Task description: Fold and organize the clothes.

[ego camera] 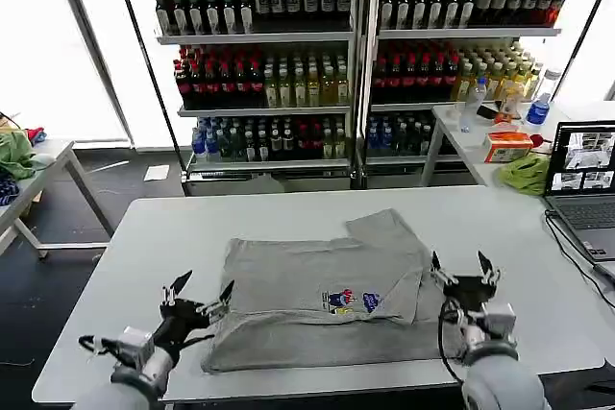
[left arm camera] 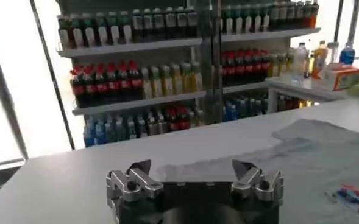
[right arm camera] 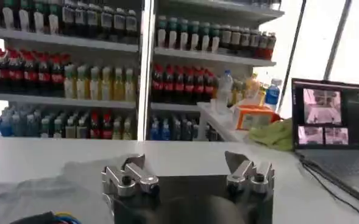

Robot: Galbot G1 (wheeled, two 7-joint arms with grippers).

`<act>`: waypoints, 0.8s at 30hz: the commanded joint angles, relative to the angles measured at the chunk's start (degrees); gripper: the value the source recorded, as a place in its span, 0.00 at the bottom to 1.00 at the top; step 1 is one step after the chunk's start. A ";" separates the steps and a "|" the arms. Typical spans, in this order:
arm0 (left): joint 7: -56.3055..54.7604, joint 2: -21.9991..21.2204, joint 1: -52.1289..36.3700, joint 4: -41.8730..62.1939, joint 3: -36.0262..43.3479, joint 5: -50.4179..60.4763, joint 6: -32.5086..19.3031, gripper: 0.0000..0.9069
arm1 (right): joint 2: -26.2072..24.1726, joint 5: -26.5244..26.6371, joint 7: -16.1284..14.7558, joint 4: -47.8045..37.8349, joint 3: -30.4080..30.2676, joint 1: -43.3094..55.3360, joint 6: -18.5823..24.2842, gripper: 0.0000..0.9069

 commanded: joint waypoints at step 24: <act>5.34 4.02 -40.65 36.23 19.59 -14.86 3.72 1.00 | 3.62 16.38 -15.07 -46.90 -23.22 45.69 -8.03 1.00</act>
